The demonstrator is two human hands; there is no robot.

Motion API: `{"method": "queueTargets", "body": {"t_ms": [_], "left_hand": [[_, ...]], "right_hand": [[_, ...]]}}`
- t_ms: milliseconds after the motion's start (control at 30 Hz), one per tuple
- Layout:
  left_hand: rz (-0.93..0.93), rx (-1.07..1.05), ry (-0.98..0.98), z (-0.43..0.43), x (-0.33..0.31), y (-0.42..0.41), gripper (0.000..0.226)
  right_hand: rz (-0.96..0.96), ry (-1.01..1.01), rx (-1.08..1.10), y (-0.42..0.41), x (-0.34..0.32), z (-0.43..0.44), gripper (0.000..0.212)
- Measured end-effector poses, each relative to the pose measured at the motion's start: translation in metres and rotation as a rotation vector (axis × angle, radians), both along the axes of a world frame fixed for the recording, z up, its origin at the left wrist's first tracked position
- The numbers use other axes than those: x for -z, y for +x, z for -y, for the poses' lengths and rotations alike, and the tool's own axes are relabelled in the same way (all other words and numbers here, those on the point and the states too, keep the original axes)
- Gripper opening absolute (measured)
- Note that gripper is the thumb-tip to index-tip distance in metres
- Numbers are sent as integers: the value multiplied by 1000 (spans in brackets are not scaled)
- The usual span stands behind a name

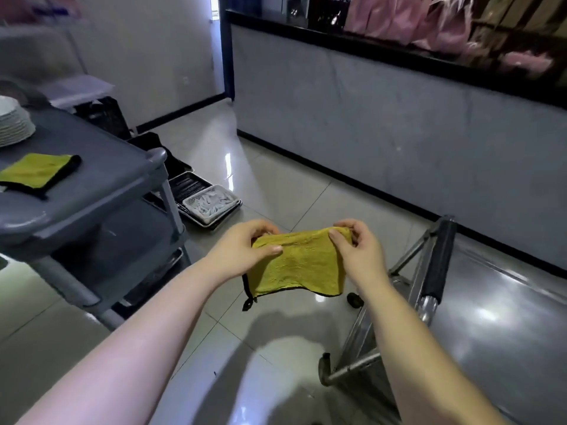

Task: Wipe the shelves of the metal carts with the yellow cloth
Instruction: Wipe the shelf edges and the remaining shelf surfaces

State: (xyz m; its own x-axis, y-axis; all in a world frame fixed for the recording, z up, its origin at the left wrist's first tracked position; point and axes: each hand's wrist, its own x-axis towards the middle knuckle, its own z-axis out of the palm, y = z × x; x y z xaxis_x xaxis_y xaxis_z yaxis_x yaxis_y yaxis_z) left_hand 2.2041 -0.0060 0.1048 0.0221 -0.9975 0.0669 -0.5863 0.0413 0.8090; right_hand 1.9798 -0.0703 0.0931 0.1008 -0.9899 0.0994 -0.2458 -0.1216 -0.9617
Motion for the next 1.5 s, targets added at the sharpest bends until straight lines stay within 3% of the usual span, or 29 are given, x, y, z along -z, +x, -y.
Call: {"method": "queueTargets", "body": {"t_ms": [200,367,633,933,1133,1500], "left_hand": [[36,42,71,126,-11,25,2],[91,-16,96,230,-22,42,7],[188,-116,-31,403,-35,83,7],[347,87,-217,651,-35,81,12],[462,329,-306,809,-34,18,12],[306,570,-445,1025,-57,-239,12]], "right_hand": [[-77,-98,-9,20,-13,122,13],[-80,-99,-58,42,-27,232,7],[-65,-124,-49,86,-37,395,7],[-193,-113,47,69,-32,582,26],[-485,-126,208,16,-30,681,27],[-377,-153,654,-206,-48,835,15]]}}
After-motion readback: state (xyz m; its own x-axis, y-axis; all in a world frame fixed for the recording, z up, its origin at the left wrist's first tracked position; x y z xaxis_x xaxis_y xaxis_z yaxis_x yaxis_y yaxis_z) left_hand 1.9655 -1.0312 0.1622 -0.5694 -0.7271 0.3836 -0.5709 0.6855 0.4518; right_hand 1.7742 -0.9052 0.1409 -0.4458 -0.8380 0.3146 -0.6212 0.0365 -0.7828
